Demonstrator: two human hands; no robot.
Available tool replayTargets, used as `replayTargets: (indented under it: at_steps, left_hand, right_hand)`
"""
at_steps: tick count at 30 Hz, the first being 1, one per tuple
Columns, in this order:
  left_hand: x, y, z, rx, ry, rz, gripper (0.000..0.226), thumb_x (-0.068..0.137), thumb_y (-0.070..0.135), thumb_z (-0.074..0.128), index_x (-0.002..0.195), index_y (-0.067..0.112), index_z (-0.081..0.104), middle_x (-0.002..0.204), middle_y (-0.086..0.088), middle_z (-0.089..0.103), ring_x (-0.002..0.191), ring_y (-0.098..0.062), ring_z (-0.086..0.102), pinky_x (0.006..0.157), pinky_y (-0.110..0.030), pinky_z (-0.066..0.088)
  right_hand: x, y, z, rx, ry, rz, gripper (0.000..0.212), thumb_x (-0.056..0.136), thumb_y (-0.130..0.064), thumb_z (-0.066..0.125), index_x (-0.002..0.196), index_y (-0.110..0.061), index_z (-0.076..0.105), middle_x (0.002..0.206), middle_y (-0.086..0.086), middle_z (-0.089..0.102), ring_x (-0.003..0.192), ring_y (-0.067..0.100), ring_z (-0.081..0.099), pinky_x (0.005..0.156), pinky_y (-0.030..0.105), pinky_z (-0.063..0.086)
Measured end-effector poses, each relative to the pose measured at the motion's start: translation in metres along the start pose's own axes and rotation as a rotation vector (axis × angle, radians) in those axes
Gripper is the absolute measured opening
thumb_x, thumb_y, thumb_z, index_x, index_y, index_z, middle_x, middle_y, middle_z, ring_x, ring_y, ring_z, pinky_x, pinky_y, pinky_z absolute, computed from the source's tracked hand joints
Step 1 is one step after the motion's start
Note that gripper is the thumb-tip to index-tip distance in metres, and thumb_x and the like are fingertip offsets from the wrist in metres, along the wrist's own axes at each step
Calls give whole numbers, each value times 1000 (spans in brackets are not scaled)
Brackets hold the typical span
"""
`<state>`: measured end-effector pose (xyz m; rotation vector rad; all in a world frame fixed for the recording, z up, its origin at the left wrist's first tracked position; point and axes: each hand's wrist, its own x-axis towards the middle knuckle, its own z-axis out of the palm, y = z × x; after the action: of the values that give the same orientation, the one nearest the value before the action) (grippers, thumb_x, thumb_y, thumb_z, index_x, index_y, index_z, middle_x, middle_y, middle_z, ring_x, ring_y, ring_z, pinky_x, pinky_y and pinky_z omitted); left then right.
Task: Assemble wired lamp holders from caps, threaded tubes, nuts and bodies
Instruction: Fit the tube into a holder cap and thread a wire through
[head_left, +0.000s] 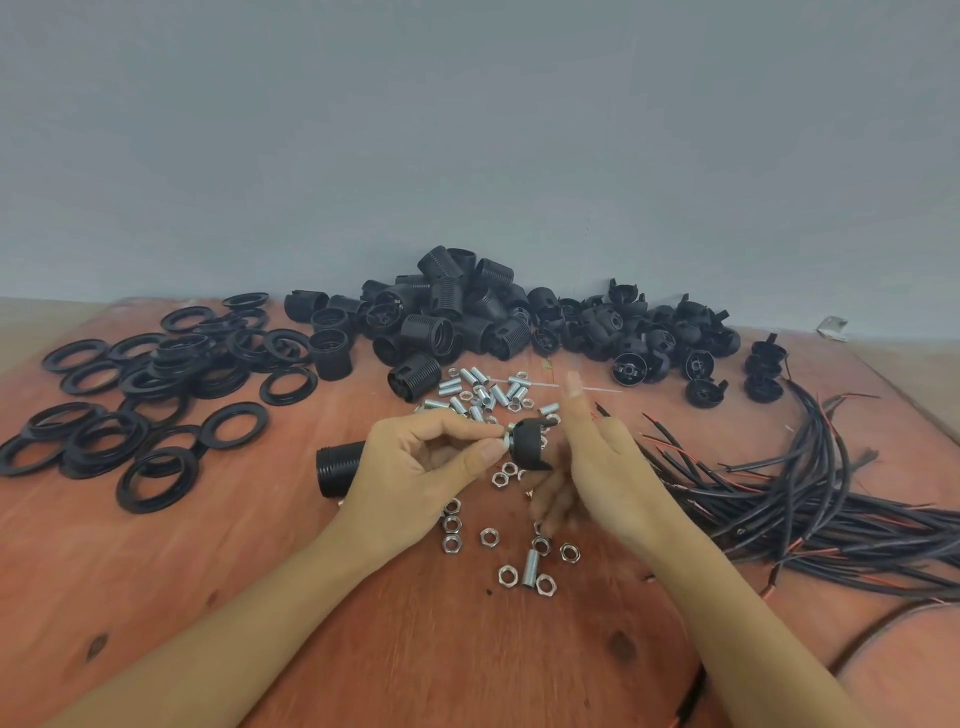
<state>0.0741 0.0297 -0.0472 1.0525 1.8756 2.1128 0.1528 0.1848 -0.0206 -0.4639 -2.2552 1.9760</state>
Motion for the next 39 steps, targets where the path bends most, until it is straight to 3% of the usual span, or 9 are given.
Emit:
replayTargets:
  at_steps: [4,8,17,21,23,26,31,34,39]
  left_hand:
    - [2,0,-1,-29,91,-22,14,75,16,72,88,12,75,80,-5,75,66,-14,69,65,-20,56]
    - [5,2,-4,-45,154,-26,17,74,15,71,89,7,73,73,-1,73,63,-9,66,63,-17,53]
    - [4,1,-4,-23,156,-20,16,75,16,71,89,9,73,75,-1,74,63,-9,67,63,-17,54]
    - [5,1,-3,-31,147,-23,17,75,14,71,90,7,73,75,-2,74,63,-9,67,63,-18,54]
    - [4,2,-2,-37,134,-11,17,75,13,70,91,5,72,74,-3,74,61,-10,66,63,-19,54]
    - [3,4,0,-56,122,-9,16,74,12,70,89,6,72,69,-4,72,58,-10,64,62,-18,54]
    - [3,6,-1,-53,131,-19,15,73,12,70,87,6,72,74,-2,74,60,-8,66,61,-17,54]
    - [1,5,2,-48,97,-20,14,73,14,71,85,7,72,78,-3,75,63,-10,66,61,-17,53]
    - [1,4,1,-59,103,-35,19,74,19,71,88,6,73,77,-7,74,65,-15,66,62,-20,54]
  right_hand:
    - [2,-2,-2,121,9,-84,65,79,-73,35,91,-21,74,72,-1,73,58,26,70,39,24,46]
    - [1,-1,-5,5,-37,-61,74,95,-64,32,56,-15,72,52,9,62,46,16,56,43,22,42]
    - [6,7,-9,27,21,-63,69,92,-65,39,51,-17,68,55,4,62,47,18,52,43,23,41]
    - [5,8,-8,212,-84,-179,38,79,-38,71,115,-29,68,101,-1,75,81,15,70,53,26,52]
    - [5,7,-7,139,-20,-201,43,82,-30,72,124,-24,62,76,4,74,67,15,69,50,24,50]
    - [5,4,-10,86,103,-190,33,99,-44,47,112,-24,70,41,2,49,44,17,58,47,24,48]
    - [-1,-2,-10,-6,-75,-238,27,88,-47,59,100,-27,73,44,2,53,49,23,60,45,25,48]
    - [0,-3,-10,5,39,-202,57,97,-49,47,58,-12,66,40,10,50,37,21,54,40,25,44]
    - [3,-12,-39,234,315,-276,49,91,-55,51,69,-17,73,50,6,60,49,19,63,45,32,55]
